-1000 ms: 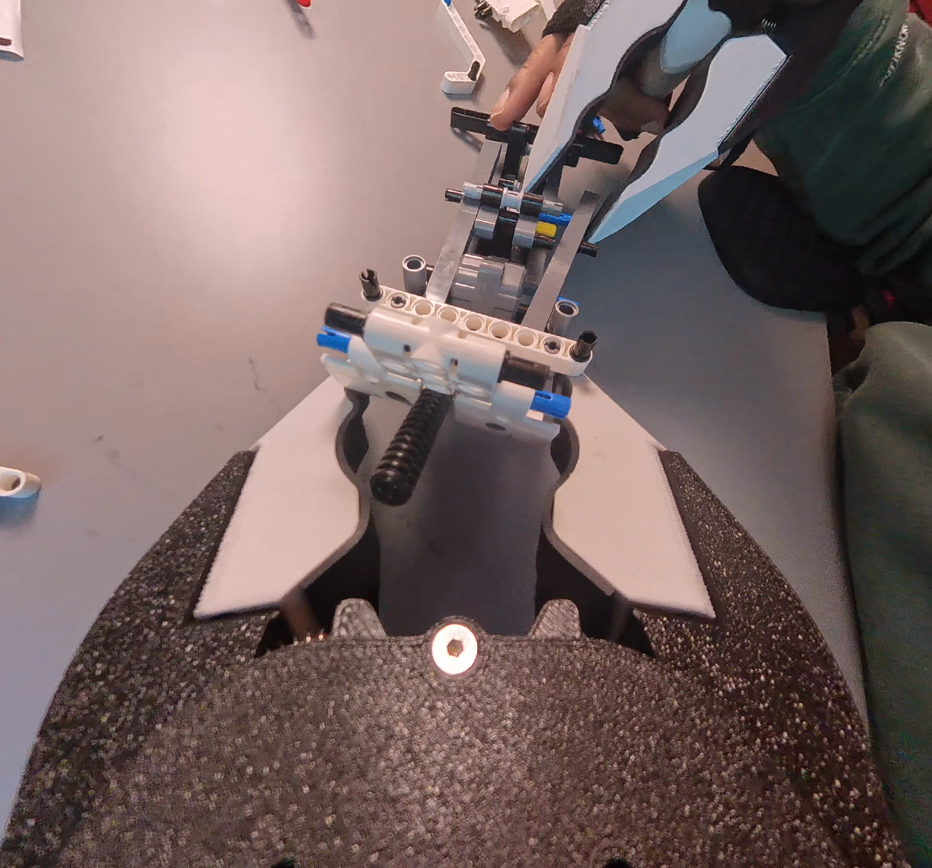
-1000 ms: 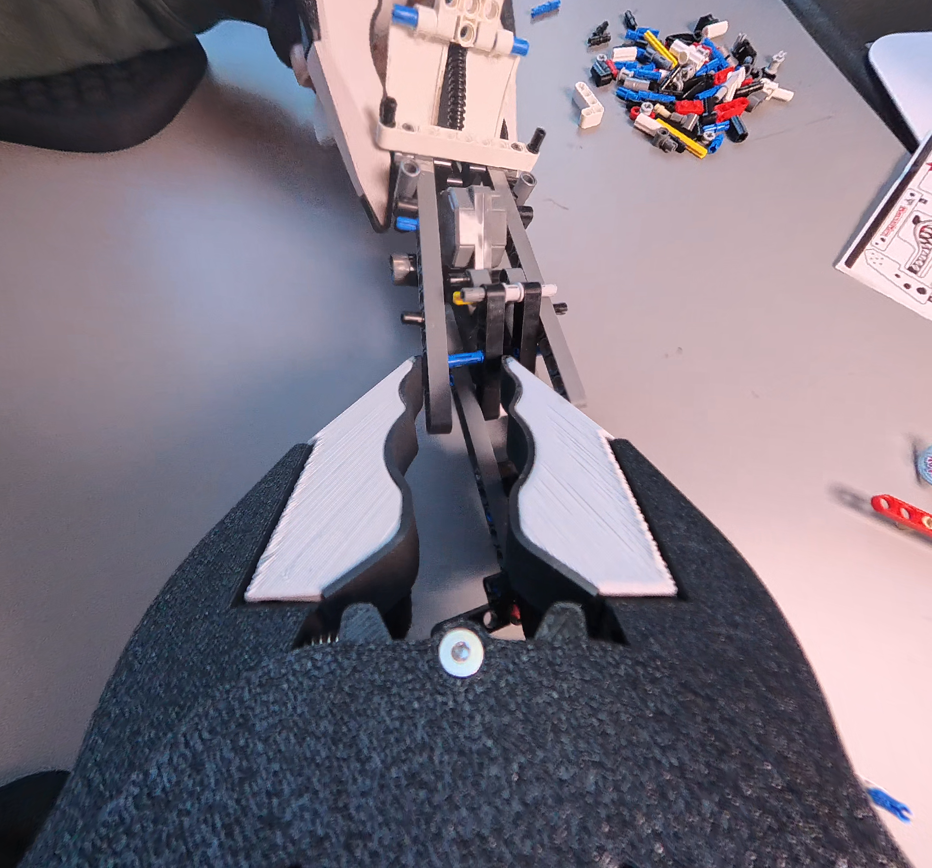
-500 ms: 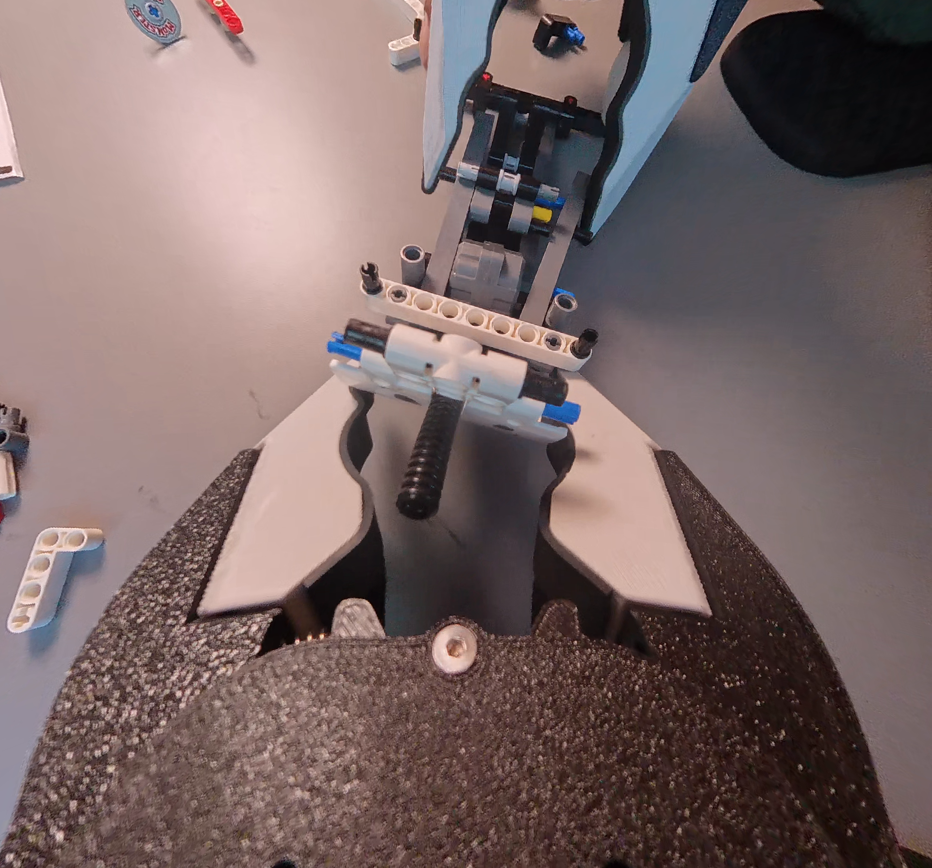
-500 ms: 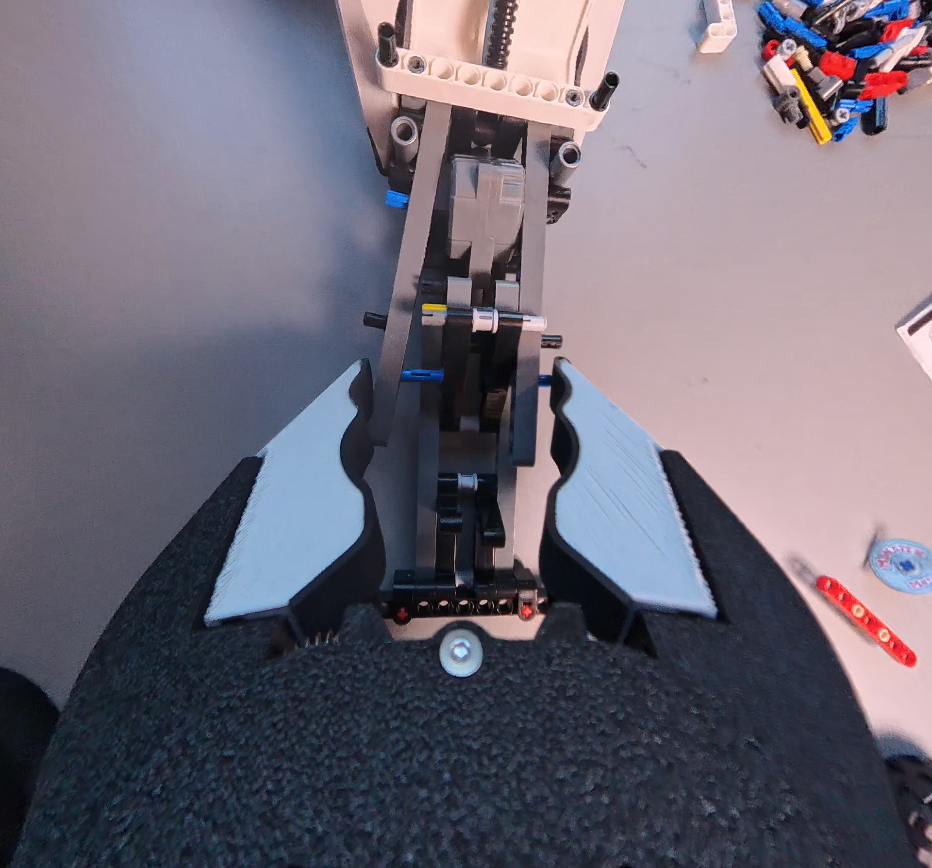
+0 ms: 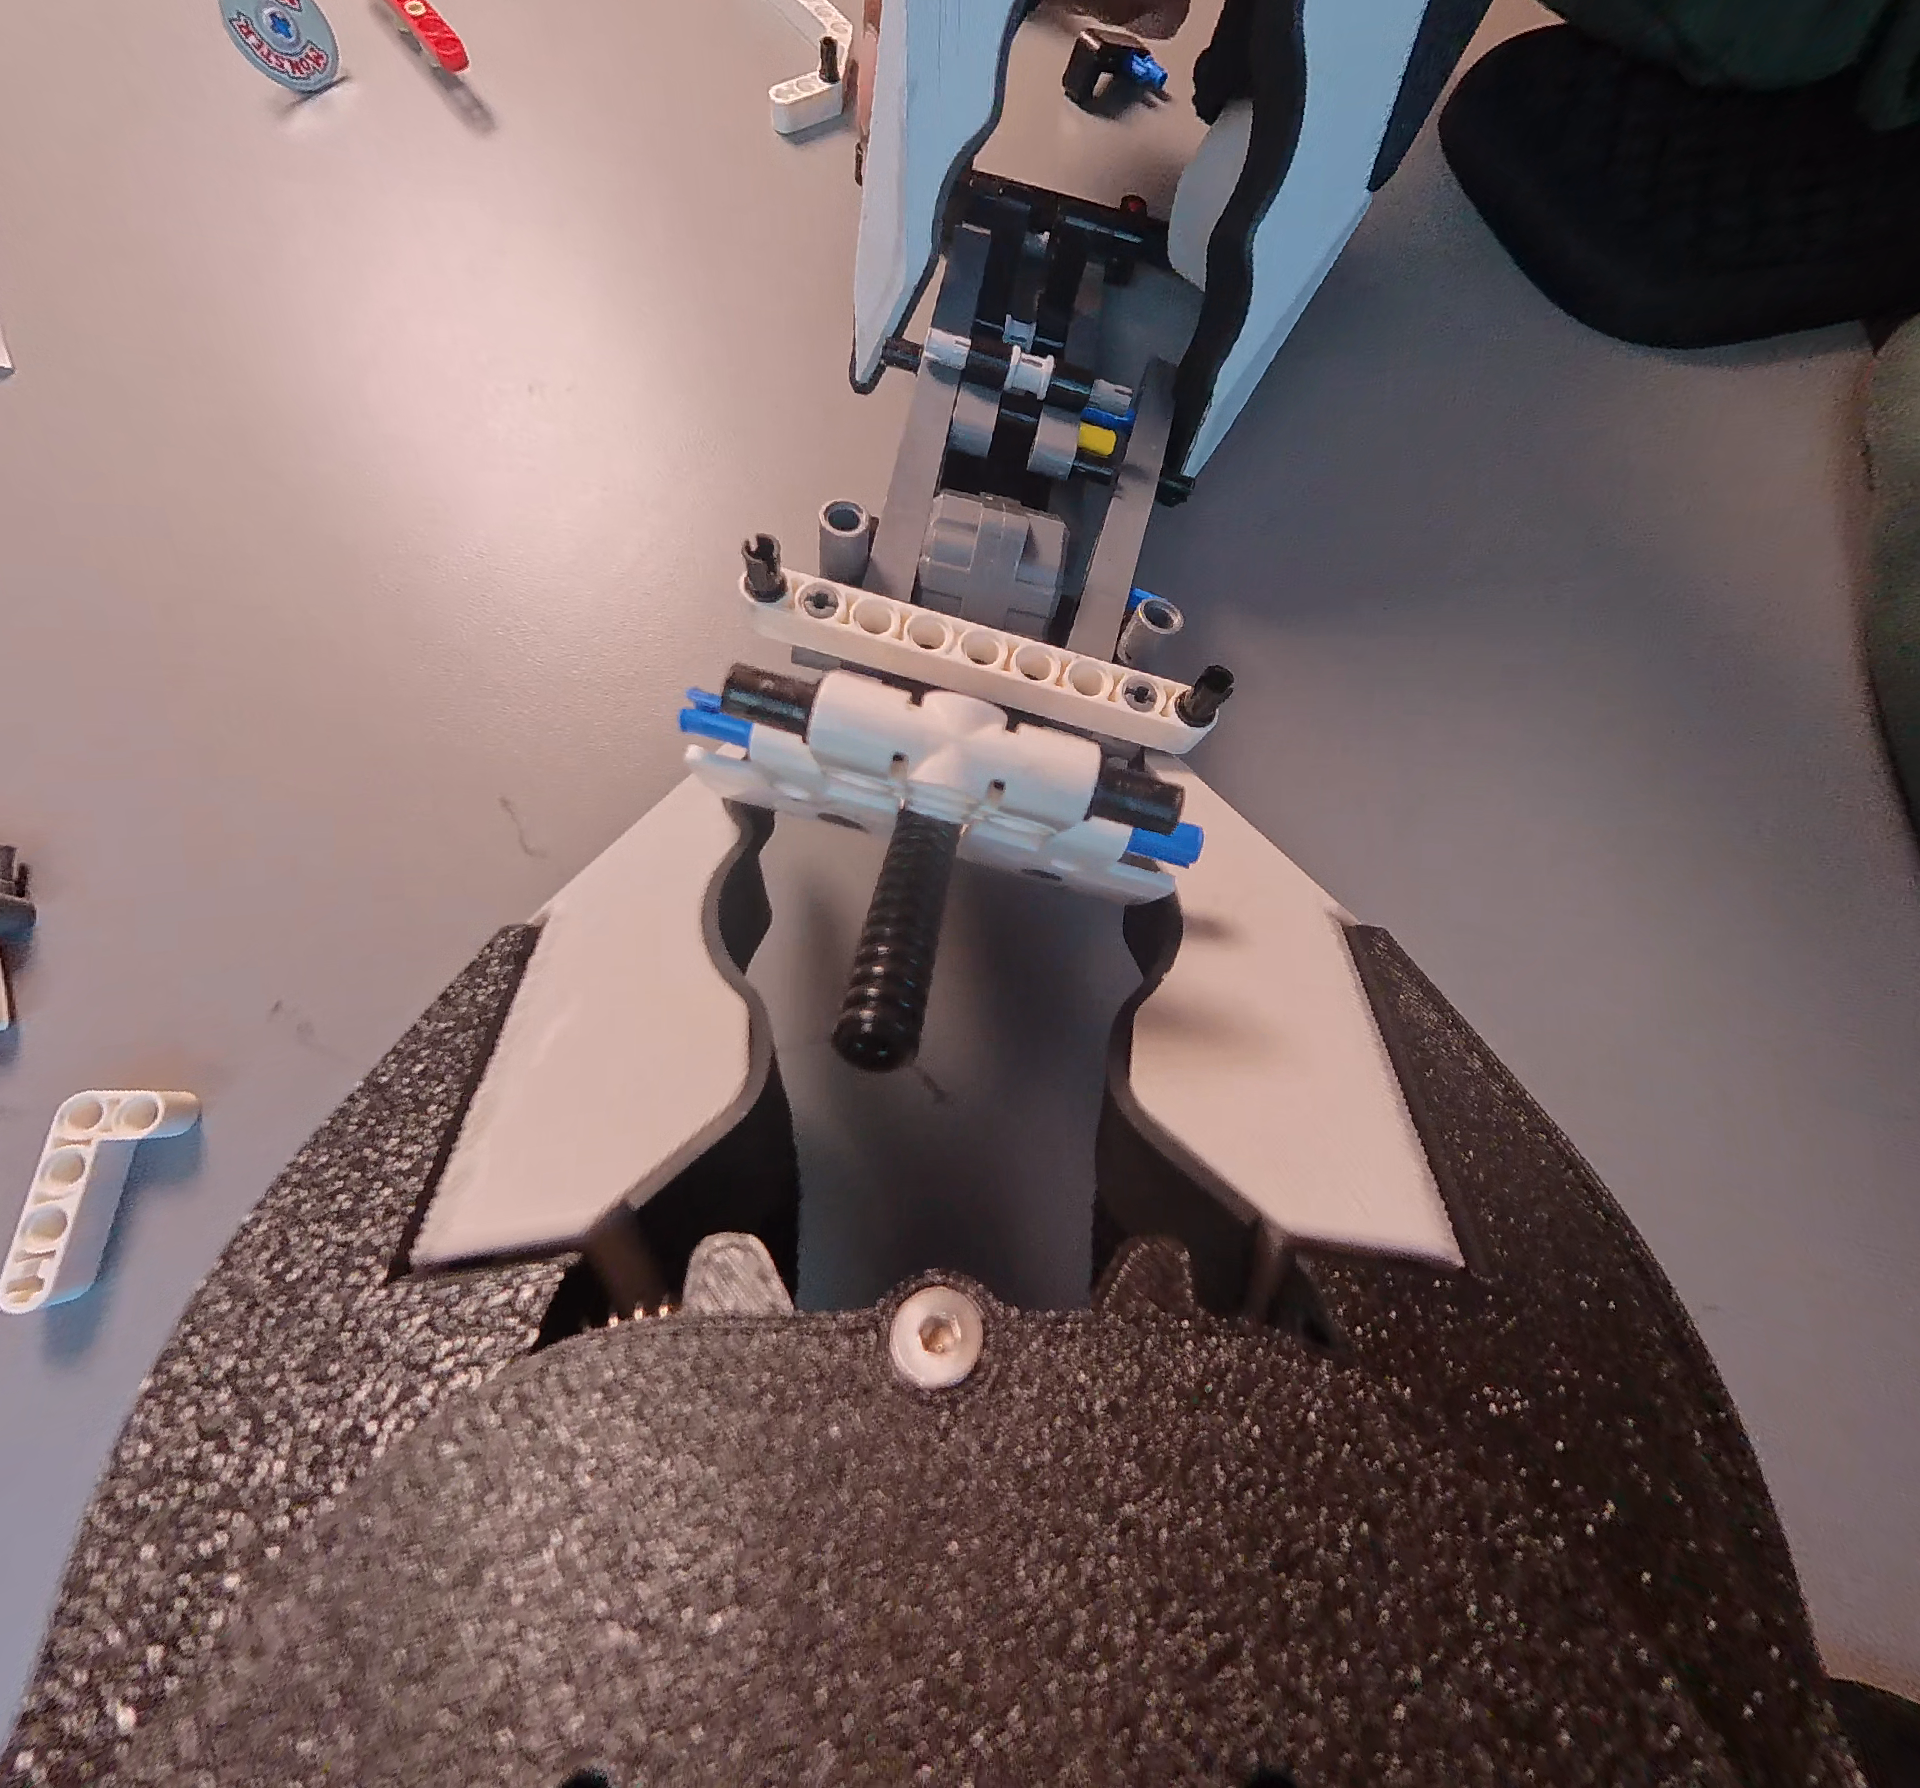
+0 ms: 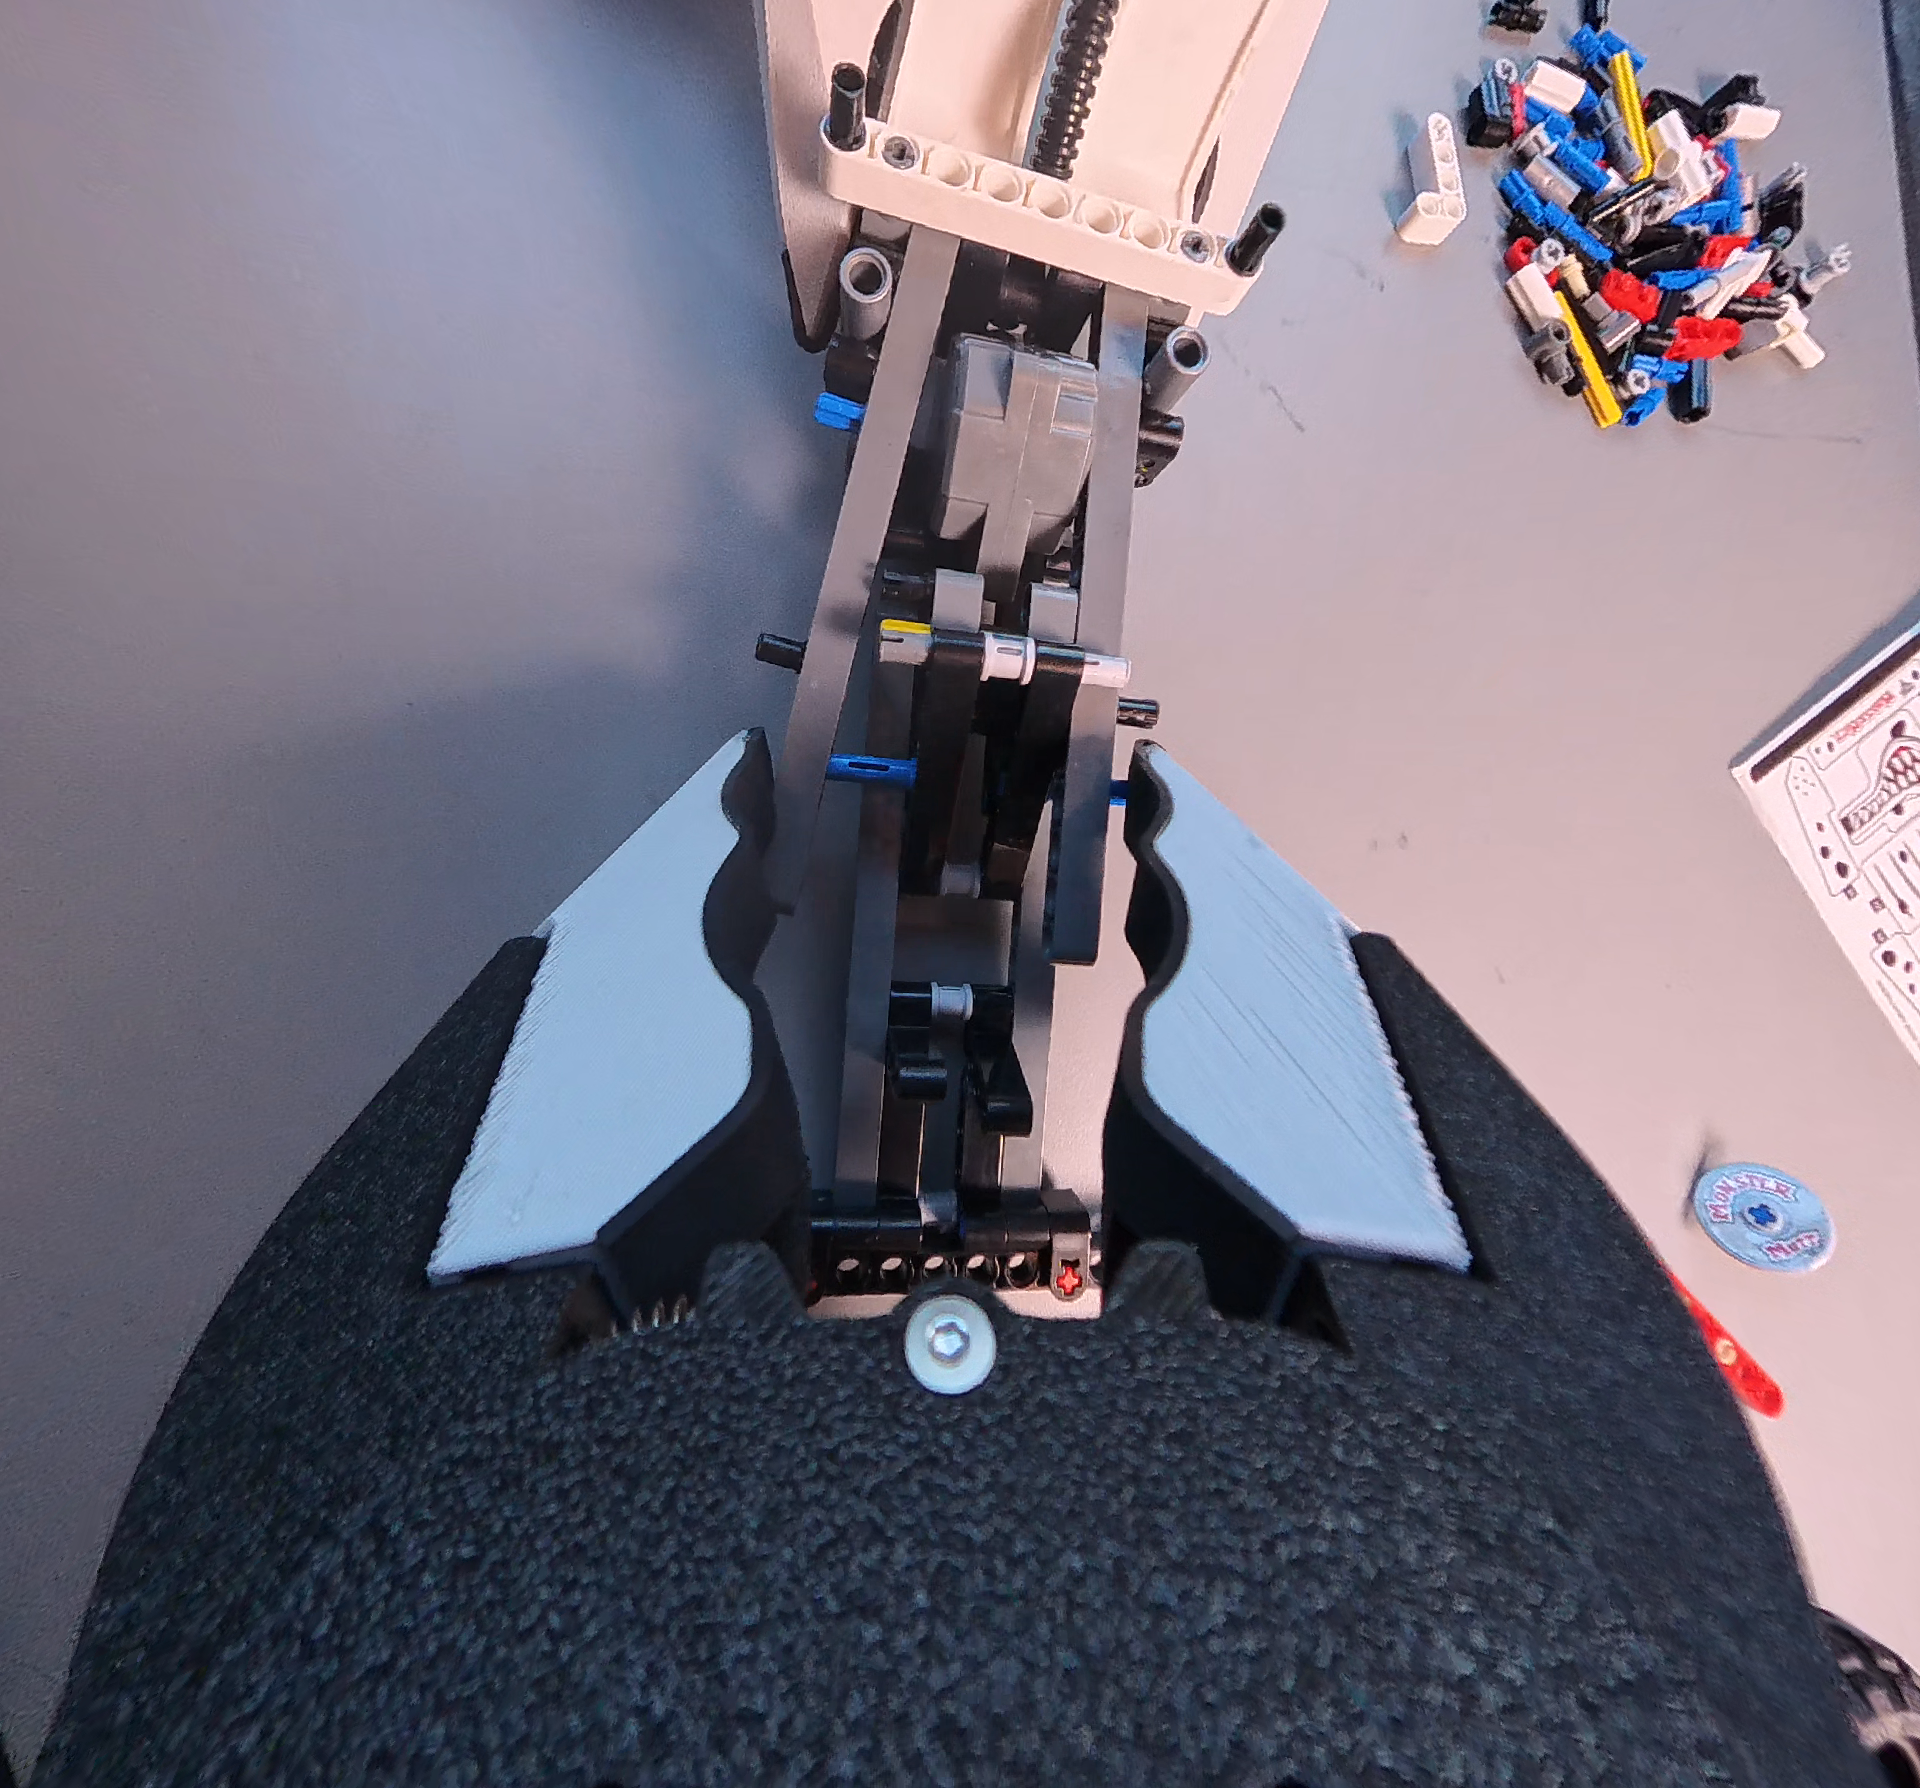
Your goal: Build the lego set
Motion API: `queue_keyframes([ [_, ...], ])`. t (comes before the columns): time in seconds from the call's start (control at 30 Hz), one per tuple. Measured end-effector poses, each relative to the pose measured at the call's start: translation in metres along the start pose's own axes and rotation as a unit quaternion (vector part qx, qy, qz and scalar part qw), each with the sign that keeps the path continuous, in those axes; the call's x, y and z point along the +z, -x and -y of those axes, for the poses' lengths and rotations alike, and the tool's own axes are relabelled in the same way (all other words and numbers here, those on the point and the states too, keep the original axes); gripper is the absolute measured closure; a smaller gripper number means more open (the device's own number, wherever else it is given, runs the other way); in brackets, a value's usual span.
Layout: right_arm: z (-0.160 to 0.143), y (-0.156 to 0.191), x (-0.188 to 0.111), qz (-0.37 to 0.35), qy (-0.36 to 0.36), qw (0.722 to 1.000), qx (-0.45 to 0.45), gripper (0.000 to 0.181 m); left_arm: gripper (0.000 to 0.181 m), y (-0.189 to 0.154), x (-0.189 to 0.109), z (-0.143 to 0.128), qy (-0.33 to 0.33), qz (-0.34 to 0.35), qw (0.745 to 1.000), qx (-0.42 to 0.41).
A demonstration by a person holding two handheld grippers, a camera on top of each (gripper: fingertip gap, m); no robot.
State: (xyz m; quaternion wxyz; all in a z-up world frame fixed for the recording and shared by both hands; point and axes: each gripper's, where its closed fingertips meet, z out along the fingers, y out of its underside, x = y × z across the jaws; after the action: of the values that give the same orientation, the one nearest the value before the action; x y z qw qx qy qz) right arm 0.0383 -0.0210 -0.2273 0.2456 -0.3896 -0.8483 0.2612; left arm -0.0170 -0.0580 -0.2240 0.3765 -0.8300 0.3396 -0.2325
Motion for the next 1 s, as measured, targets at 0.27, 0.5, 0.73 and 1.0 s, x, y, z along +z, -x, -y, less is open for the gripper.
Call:
queue_keyframes([
  [0.27, 0.001, 0.001, 0.0, 0.001, -0.012, 1.0, 0.0, 0.115, 0.113, -0.003, 0.0, 0.001, -0.01, -0.01, 1.0, 0.001],
  [0.5, 0.003, 0.003, 0.0, 0.003, -0.024, 0.999, 0.038, 0.114, 0.099, -0.007, 0.001, 0.0, -0.01, -0.009, 1.0, 0.018],
  [0.73, 0.004, 0.0, 0.002, 0.003, -0.038, 0.997, 0.063, 0.112, 0.116, 0.004, 0.014, -0.007, 0.026, 0.025, 0.999, 0.008],
  [1.0, 0.011, -0.007, 0.0, -0.055, -0.028, 0.997, 0.037, 0.113, 0.134, 0.003, 0.006, 0.0, 0.002, 0.031, 0.999, 0.024],
])
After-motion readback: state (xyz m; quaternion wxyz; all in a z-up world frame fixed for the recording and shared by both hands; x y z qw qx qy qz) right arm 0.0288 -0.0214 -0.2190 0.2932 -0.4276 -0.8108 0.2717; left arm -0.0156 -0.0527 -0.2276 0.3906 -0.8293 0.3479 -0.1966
